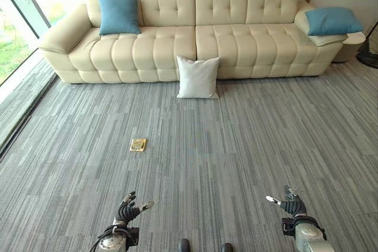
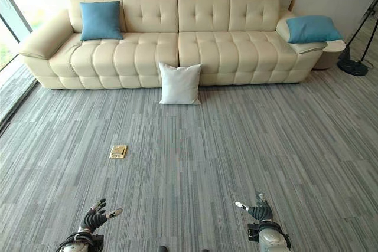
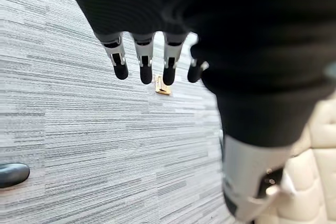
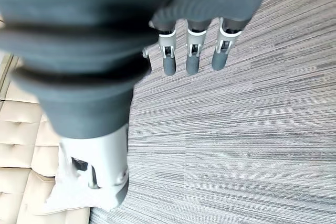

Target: Pick up all the scattered cushions and arrange them neatly on the sofa.

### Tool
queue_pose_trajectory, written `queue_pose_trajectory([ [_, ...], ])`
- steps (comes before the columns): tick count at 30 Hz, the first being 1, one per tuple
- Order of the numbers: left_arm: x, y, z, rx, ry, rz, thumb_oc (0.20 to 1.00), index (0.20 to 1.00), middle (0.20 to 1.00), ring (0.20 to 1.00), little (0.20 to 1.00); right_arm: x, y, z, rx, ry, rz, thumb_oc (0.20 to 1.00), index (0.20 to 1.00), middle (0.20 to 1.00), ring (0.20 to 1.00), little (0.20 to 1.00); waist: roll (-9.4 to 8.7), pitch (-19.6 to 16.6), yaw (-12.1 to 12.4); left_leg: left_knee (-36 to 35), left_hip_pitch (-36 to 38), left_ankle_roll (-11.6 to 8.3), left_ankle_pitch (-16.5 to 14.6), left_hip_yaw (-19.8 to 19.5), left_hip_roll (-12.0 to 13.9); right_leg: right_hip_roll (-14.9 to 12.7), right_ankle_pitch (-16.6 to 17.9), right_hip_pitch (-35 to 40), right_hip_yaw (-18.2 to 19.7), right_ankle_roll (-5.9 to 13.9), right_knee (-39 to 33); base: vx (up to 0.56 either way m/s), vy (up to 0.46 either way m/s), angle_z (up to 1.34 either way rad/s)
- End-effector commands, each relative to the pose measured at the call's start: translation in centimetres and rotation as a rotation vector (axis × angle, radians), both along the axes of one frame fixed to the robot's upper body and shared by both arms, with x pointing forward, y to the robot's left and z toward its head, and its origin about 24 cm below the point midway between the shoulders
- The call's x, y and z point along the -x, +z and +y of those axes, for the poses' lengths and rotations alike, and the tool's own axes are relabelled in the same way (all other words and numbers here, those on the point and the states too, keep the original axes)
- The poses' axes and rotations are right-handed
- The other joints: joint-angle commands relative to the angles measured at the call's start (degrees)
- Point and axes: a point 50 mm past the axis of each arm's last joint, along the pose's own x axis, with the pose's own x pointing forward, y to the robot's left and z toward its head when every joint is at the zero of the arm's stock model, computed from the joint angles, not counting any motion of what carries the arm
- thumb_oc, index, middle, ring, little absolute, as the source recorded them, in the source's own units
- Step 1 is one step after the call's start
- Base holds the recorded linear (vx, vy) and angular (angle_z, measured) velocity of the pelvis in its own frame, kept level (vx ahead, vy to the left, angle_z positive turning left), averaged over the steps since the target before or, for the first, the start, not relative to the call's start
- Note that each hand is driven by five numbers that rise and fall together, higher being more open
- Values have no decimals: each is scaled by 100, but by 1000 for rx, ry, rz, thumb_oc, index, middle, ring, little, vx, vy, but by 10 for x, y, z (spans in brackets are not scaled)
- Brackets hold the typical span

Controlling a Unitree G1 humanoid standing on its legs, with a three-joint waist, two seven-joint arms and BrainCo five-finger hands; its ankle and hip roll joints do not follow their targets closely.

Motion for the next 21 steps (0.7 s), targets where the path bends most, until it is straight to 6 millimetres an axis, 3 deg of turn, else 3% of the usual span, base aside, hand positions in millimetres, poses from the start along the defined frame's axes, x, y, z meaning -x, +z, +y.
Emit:
queue_pose_trajectory([
  [1, -16, 11, 11, -36, -13, -60, 1000, 1000, 1000, 1000, 1000, -27, 21, 3, 19, 35, -129, 1000, 1000, 1000, 1000, 1000, -113, 72, 114, -2, 292, -330, -510, 395, 238, -296, -580, 195, -252, 515, 6, 23, 61, -1],
  [6, -11, 9, 18, -64, -25, -29, 1000, 1000, 1000, 1000, 1000, -28, 21, 3, 16, 42, -127, 1000, 1000, 1000, 1000, 1000, -182, 69, 142, 0, 356, -207, -609, 420, 173, -380, -627, 92, -193, 565, 366, 18, 113, -4],
  [7, -13, 11, 22, -78, -19, -34, 1000, 1000, 1000, 1000, 1000, -28, 22, 3, 20, 51, -125, 1000, 1000, 1000, 1000, 1000, -135, 208, 121, 52, 363, -101, -682, 447, 139, -508, -600, -412, -125, 671, 1296, -50, 153, -15],
  [8, -13, 11, 22, -78, -19, -35, 1000, 1000, 1000, 1000, 1000, -28, 22, 3, 20, 51, -126, 1000, 1000, 1000, 1000, 1000, -139, 201, 130, 55, 351, -97, -683, 457, 132, -518, -619, -447, -110, 675, 1338, -85, 208, -37],
  [9, -16, 12, 23, -88, -20, -39, 1000, 1000, 1000, 1000, 1000, -30, 23, 4, 25, 59, -130, 1000, 1000, 1000, 1000, 1000, -79, 310, 81, 94, 348, -39, -697, 505, 137, -582, -487, -866, -55, 822, 2086, -29, 124, -36],
  [10, -17, 13, 24, -91, -20, -39, 1000, 1000, 1000, 1000, 1000, -30, 23, 5, 21, 60, -131, 1000, 1000, 1000, 1000, 1000, -42, 353, 46, 117, 386, -23, -728, 518, 148, -598, -407, -1073, -55, 846, 2388, 18, 141, -35],
  [14, -24, 17, 20, -71, -27, -72, 1000, 1000, 1000, 1000, 1000, -30, 25, -2, 29, 48, -133, 1000, 1000, 1000, 1000, 1000, -18, 437, -31, 56, 623, -36, -853, 547, 77, -608, -291, -1457, -325, 675, 1919, 136, 5, -18],
  [17, -35, 24, 16, -49, -13, -124, 1000, 1000, 1000, 1000, 1000, -29, 27, -8, 46, 20, -136, 1000, 1000, 1000, 1000, 1000, -65, 534, -148, 30, 835, -102, -984, 463, 53, -567, -91, -1746, -508, 721, 1391, 183, -85, -5],
  [21, -43, 28, 10, -41, -38, -157, 1000, 1000, 1000, 1000, 1000, -24, 25, -9, 41, 8, -134, 1000, 1000, 1000, 1000, 1000, -140, 457, -219, 64, 969, -181, -1176, 337, 65, -460, -104, -1489, -494, 616, 971, 231, -140, 33],
])
